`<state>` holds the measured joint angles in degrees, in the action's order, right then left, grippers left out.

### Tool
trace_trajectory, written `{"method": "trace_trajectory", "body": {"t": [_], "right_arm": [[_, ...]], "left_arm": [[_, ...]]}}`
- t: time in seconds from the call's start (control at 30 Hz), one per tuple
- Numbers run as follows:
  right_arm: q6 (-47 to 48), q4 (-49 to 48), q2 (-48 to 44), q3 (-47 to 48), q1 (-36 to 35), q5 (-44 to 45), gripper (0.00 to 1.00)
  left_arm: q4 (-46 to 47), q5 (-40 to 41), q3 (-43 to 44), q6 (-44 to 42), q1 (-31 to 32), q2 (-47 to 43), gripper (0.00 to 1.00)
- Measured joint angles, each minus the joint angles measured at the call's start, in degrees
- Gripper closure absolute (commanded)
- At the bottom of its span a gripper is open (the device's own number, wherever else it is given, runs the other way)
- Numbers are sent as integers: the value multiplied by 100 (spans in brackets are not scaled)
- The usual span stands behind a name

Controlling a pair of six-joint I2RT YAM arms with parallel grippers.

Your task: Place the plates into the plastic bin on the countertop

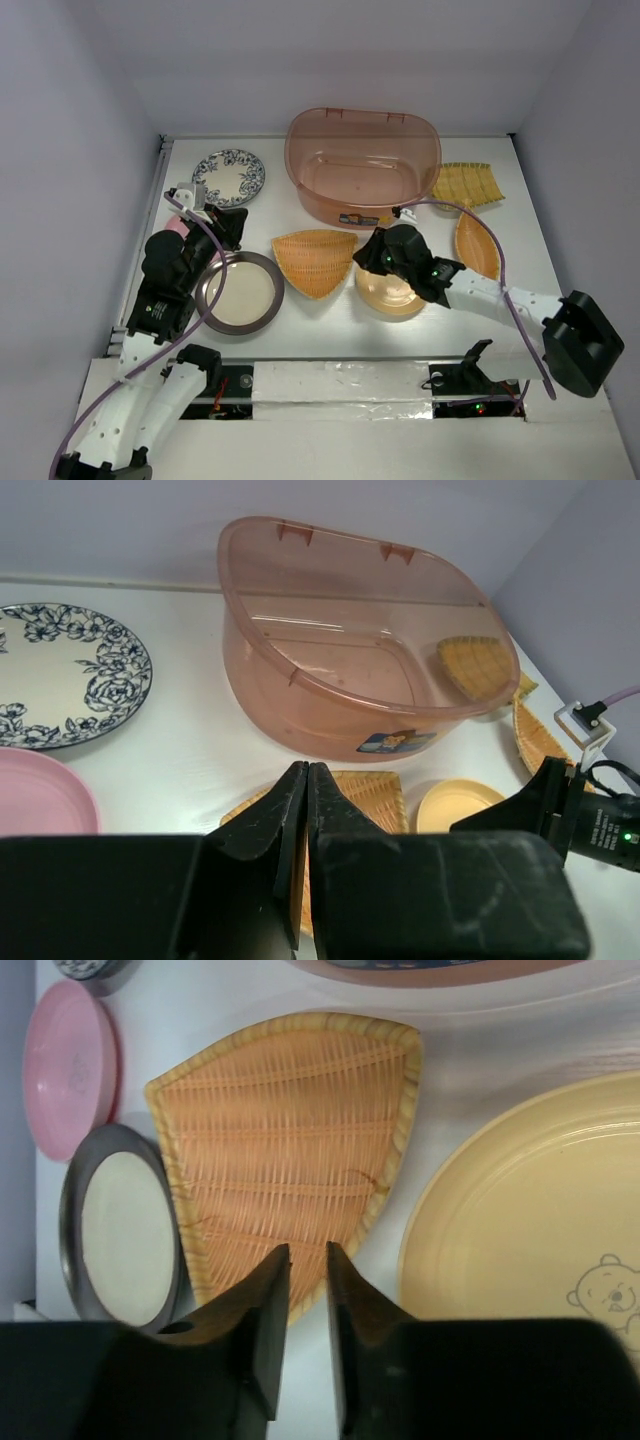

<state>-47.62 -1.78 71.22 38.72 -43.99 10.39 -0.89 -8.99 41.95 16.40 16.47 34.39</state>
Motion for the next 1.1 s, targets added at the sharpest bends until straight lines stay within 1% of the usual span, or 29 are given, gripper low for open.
{"method": "trace_trajectory", "body": {"t": [0.03,0.1,0.13,0.17,0.2,0.23,0.3,0.37,0.53,0.73,0.87,1.1], "right_arm": [[35,-37,122,24,0,52,63],[111,-116,319,59,0,114,59],[140,-168,428,98,0,127,56],[164,-216,555,164,0,140,56],[184,-280,691,229,0,151,56],[195,-345,804,284,0,166,53],[214,-507,1045,369,2,197,53],[221,-654,1266,415,2,238,53],[238,-831,1722,490,13,483,53],[240,-1036,1799,481,15,859,53],[258,-1241,2063,483,15,992,53],[234,-1279,2256,474,15,1215,54]], "left_arm": [[-22,50,0,-2,20,-11,100],[-33,142,0,-2,42,-15,100],[-33,181,0,-2,46,-15,98],[-33,210,0,-4,46,-15,94],[-33,225,0,-4,46,-15,86],[-35,225,0,-17,46,-15,82],[-37,210,0,-24,46,-15,73],[-39,203,0,-35,46,-15,71],[-50,201,0,-46,46,-15,69],[-52,190,0,-46,46,-13,68],[-52,184,0,-46,46,-13,67],[-52,162,0,-46,46,-7,67]]}}
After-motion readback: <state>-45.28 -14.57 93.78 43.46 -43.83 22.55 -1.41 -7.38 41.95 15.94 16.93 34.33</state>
